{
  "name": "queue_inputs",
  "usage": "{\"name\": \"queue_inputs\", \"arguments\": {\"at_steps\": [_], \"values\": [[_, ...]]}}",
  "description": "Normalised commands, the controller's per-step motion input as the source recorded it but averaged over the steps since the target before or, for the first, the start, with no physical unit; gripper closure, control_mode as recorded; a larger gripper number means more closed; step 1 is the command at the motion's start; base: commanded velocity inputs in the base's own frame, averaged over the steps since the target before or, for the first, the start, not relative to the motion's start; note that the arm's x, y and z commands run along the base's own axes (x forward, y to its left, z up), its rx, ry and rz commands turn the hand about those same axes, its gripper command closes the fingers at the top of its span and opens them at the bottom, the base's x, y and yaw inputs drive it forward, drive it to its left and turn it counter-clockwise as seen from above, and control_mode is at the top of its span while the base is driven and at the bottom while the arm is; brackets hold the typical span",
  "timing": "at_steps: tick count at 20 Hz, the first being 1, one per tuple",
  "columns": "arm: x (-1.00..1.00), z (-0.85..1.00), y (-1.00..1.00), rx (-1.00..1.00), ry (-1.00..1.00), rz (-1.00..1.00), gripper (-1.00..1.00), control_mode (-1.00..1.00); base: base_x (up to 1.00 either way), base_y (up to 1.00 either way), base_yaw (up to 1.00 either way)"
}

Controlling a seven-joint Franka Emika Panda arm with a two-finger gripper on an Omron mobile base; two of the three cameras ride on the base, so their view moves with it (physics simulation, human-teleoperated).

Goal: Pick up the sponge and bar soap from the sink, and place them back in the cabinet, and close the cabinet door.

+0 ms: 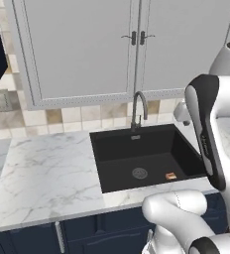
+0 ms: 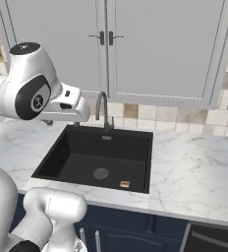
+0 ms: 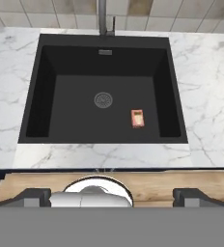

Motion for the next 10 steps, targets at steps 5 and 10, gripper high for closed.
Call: {"name": "queue_inputs", "arguments": {"at_steps": [5,10], "values": [[0.14,-0.03,0.0,0.0,0.0,0.0,-1.0,-1.0,0.0,0.0,0.0],[0.11,-0.08,0.0,0.0,0.0,0.0,-1.0,-1.0,0.0,0.0,0.0]]}}
